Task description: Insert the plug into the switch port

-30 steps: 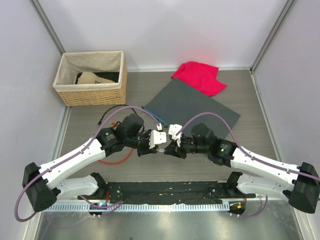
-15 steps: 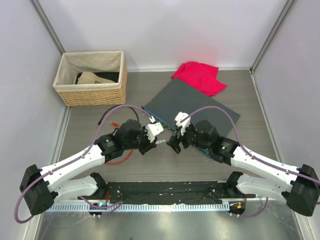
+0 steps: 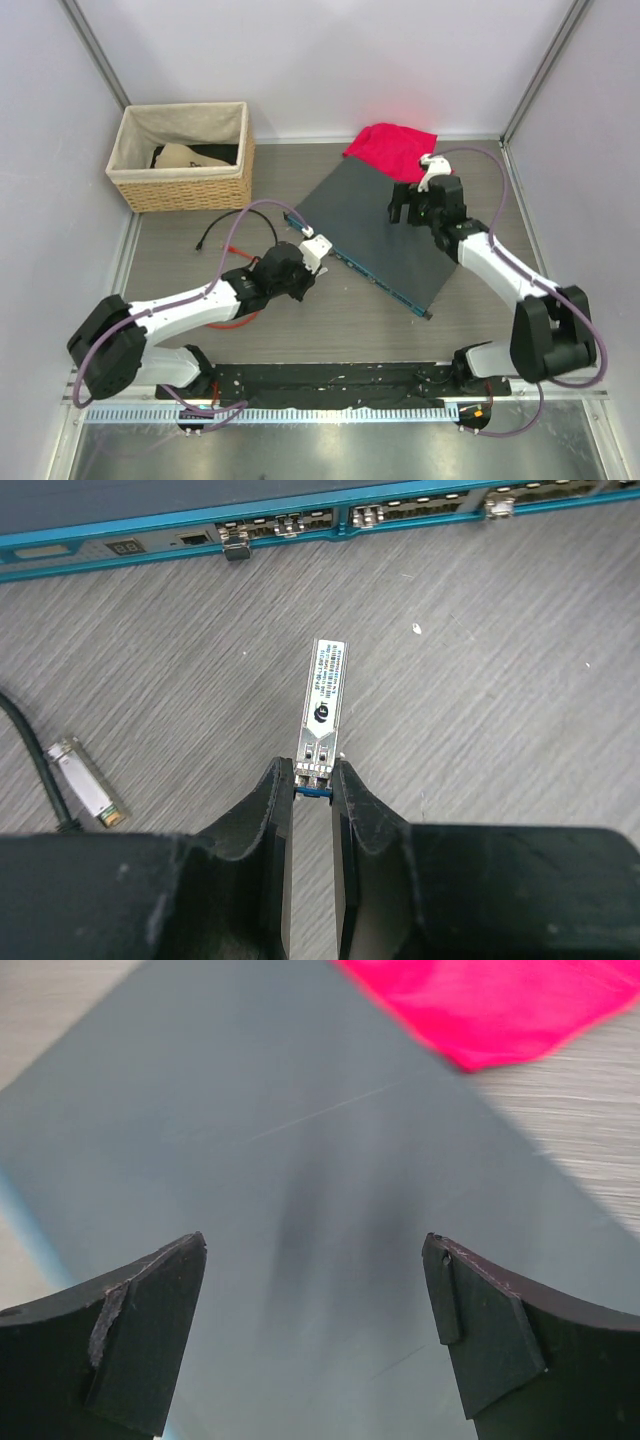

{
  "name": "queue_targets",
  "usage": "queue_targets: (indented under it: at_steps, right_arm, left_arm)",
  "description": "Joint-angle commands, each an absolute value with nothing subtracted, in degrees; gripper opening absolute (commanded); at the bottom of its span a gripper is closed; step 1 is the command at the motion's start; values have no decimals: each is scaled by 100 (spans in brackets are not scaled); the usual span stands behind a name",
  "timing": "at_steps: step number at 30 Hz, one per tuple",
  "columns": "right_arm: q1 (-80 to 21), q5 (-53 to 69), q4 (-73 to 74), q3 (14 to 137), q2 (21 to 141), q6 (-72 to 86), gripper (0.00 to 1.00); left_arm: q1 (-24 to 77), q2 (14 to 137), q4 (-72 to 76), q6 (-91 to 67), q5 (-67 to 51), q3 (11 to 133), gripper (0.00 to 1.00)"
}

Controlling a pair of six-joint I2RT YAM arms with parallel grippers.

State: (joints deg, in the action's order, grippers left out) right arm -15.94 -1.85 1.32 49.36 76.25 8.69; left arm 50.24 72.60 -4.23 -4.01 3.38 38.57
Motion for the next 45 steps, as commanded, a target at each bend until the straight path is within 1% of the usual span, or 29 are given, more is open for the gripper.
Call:
queue_targets:
  at_steps: [1, 3, 8, 10, 15, 20, 24, 29, 35, 39, 45]
  right_arm:
    - [-985, -71, -79, 5475, 8329, 1151, 99]
    - [-704, -79, -184, 5616, 8594, 1186, 99]
    - [-150, 798, -466, 6001, 9491, 1213, 99]
    - [95, 922, -475, 6160, 9728, 1204, 99]
    - [307, 1213, -492, 6468, 10124, 1125, 99]
    - [395, 1309, -597, 6566, 10353, 1037, 99]
    - [483, 1467, -904, 6478, 10494, 1107, 99]
    - [545, 1749, -1037, 6434, 10608, 1204, 98]
    - [545, 1933, -1195, 6355, 10670, 1274, 97]
    - [545, 1986, -1248, 6320, 10696, 1283, 96]
    - [545, 2048, -1274, 6311, 10714, 1301, 96]
  left_arm:
    - [5054, 7619, 474, -633, 553, 3937, 0]
    - [5089, 7900, 518, -642, 720, 4051, 0]
    - [5159, 8375, 905, -720, 1036, 4148, 0]
    - [5177, 8560, 1054, -747, 1142, 4192, 0]
    - [5265, 8981, 1274, -721, 1318, 4350, 0]
    - [5396, 9386, 1573, -826, 1599, 4517, 0]
    - [5432, 9589, 1485, -853, 1731, 4693, 0]
    - [5519, 9571, 1582, -1054, 1740, 4694, 0]
    - [5537, 9624, 1793, -1292, 2162, 4605, 0]
    - [5528, 9589, 2117, -1353, 2022, 4491, 0]
    - [5528, 9615, 2101, -1380, 2065, 4473, 0]
